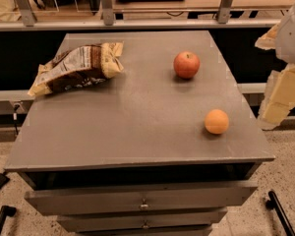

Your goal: Pick orange

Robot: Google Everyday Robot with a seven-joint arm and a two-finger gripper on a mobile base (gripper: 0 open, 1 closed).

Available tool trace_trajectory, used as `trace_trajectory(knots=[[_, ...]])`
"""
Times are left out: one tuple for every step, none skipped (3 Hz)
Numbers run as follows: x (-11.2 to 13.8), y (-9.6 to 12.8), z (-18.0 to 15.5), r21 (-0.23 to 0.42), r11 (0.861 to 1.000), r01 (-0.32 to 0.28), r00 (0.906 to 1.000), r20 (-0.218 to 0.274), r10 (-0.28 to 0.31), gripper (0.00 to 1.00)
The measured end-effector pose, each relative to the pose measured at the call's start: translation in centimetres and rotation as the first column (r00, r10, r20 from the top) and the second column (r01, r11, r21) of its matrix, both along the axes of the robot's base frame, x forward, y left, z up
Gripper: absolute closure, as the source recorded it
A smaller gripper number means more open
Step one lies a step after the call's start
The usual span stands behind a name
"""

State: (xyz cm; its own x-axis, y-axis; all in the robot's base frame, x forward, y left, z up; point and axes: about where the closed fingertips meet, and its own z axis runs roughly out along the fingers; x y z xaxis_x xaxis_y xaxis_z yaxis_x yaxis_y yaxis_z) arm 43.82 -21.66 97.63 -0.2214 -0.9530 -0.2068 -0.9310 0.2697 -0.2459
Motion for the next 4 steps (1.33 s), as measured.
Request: trace_trajectory(knots=[[0.0, 0.0, 0.0, 0.0, 1.0, 0.0, 1.0, 0.0, 0.0, 0.0], [0.6, 0.7, -1.7, -0.007, 1.0, -0.018, 0.9997, -0.015, 0.018, 0.0], [1.6, 1.7, -5.1, -0.013, 0.999, -0.042, 0.998, -0.047, 0.041, 0.0], [2.5, 2.8, -9.3, -0.032, 0.996, -0.081, 0.9927, -0.093, 0.078, 0.0]])
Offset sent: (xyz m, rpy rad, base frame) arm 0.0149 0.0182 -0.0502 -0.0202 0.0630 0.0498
